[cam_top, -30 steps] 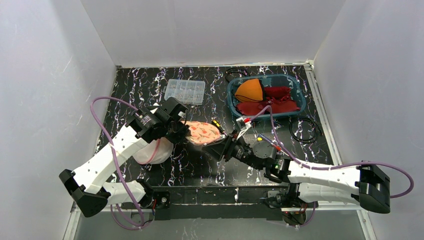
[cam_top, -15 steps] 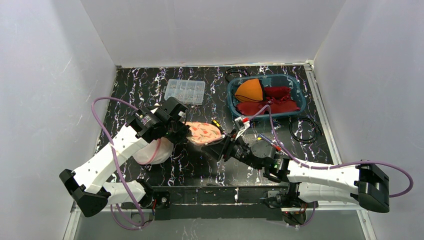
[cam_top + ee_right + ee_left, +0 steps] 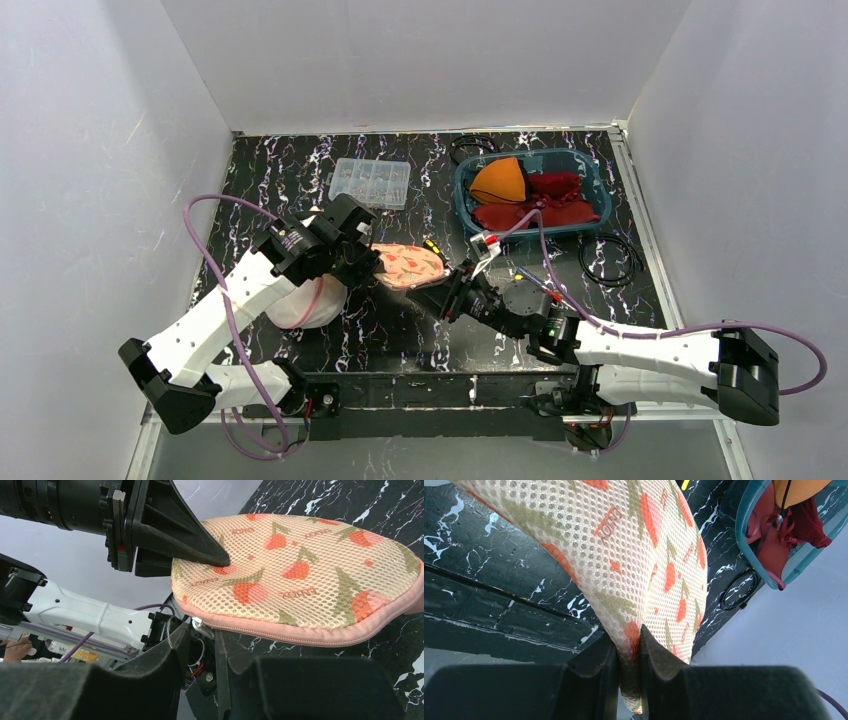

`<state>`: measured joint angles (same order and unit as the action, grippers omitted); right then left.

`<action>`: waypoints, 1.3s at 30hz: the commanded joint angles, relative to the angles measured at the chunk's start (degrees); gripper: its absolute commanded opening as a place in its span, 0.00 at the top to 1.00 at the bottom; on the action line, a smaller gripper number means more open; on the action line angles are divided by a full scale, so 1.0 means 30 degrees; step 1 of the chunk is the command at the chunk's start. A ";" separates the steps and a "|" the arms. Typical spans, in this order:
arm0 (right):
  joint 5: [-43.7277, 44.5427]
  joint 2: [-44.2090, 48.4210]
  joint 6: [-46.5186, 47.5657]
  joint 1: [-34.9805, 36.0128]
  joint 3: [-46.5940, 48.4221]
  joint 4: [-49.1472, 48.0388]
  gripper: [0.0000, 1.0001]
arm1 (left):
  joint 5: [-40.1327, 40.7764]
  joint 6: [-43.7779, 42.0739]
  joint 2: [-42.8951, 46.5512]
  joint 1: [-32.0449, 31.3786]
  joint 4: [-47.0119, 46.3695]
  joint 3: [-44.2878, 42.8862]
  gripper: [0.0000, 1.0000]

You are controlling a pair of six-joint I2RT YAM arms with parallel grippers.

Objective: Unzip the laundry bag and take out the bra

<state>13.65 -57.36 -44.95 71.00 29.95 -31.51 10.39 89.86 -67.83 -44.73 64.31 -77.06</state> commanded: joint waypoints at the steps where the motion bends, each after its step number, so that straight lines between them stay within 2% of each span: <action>1: 0.0521 0.0574 0.0221 0.0091 0.0335 -0.0911 0.70 | 0.0052 -0.0156 0.0348 0.0086 0.0209 -0.0462 1.00; 11: 0.0480 0.0898 0.0402 0.0078 0.0289 -0.0350 0.86 | 0.0088 -0.0319 0.0321 0.0083 0.0109 -0.0419 1.00; 15: 0.0460 0.1022 0.0504 0.0092 0.0335 0.0047 0.99 | 0.0094 -0.0419 0.0346 0.0079 0.0093 -0.0343 1.00; 22: 0.1286 0.1482 0.0620 0.0076 0.0570 0.1971 0.99 | 0.0242 -0.0692 0.0404 0.0086 0.0019 -0.0171 1.00; 27: 0.3048 0.1971 0.0770 0.0090 0.1082 0.5253 0.99 | 0.0094 -0.1431 0.0328 0.0086 -0.0583 0.0176 1.00; 31: 0.4309 0.2334 0.0641 0.0091 0.1343 0.7706 0.99 | -0.0660 -0.2567 -0.0028 0.0080 -0.1727 0.0602 1.00; 39: 0.4784 0.4094 0.1816 0.0075 0.1053 0.9863 0.99 | -0.2647 -0.6796 -0.0878 0.0084 -0.5345 0.1661 1.00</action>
<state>24.38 -47.79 -43.07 71.33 31.83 -7.35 6.35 78.85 -70.24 -44.71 54.46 -73.41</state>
